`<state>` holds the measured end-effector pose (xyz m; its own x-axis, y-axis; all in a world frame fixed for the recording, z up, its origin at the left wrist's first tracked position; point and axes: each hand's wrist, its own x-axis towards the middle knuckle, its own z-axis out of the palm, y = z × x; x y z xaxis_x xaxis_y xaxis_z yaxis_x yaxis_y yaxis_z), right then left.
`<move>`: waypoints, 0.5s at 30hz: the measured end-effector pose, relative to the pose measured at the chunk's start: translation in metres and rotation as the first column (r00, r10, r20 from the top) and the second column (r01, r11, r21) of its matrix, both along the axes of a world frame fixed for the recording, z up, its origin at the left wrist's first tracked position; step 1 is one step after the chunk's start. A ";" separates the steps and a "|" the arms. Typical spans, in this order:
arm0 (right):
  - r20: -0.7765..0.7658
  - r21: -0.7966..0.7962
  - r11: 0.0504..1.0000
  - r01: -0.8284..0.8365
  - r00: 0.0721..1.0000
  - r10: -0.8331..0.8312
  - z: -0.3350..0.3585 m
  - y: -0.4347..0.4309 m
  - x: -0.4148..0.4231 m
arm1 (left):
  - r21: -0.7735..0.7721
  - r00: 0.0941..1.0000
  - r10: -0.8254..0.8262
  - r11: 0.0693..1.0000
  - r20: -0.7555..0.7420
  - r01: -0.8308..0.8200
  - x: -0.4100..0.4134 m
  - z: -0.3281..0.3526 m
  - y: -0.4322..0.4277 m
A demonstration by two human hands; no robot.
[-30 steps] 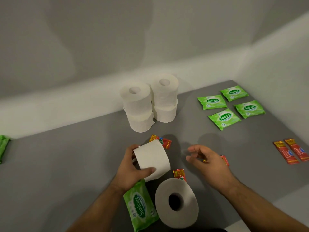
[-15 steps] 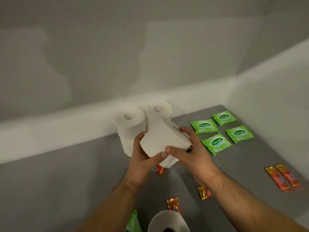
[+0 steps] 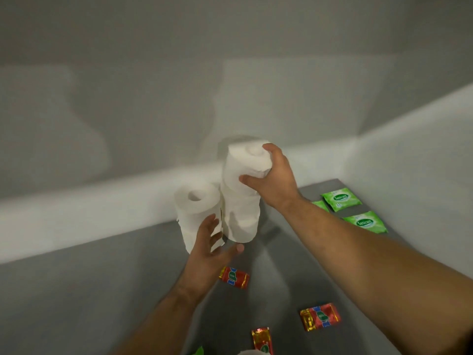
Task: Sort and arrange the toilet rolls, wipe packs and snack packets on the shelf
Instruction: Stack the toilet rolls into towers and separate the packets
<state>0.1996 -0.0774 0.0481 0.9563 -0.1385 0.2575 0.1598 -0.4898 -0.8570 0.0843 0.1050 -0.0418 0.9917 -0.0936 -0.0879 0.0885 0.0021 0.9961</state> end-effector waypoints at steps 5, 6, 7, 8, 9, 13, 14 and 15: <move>-0.020 -0.104 0.994 -0.023 1.000 0.021 -0.010 0.017 0.020 | 0.039 0.998 0.013 0.999 -0.059 -0.011 -0.007 -0.009 0.009; -0.048 -0.123 0.992 -0.042 0.998 0.036 -0.013 0.017 0.021 | 0.047 0.998 0.015 0.999 -0.065 -0.012 -0.008 -0.012 0.011; -0.078 -0.139 0.988 -0.062 0.996 0.051 -0.016 0.017 0.022 | 0.055 0.997 0.014 0.998 -0.073 -0.010 -0.009 -0.014 0.013; -0.096 -0.153 0.985 -0.077 0.993 0.062 -0.019 0.016 0.022 | 0.057 0.997 0.013 0.998 -0.082 -0.009 -0.010 -0.016 0.015; -0.103 -0.165 0.982 -0.087 0.992 0.070 -0.021 0.015 0.023 | 0.058 0.996 0.015 0.998 -0.090 -0.010 -0.011 -0.018 0.016; -0.156 -0.148 0.981 -0.125 0.983 0.102 -0.022 0.010 0.025 | 0.054 0.995 0.003 0.999 -0.100 0.003 -0.014 -0.025 0.018; -0.168 -0.131 0.983 -0.130 0.980 0.107 -0.021 0.008 0.024 | 0.055 0.995 -0.004 0.998 -0.099 0.010 -0.016 -0.027 0.017; -0.172 -0.109 0.985 -0.134 0.978 0.114 -0.020 0.006 0.021 | 0.056 0.995 -0.011 0.998 -0.096 0.016 -0.018 -0.027 0.016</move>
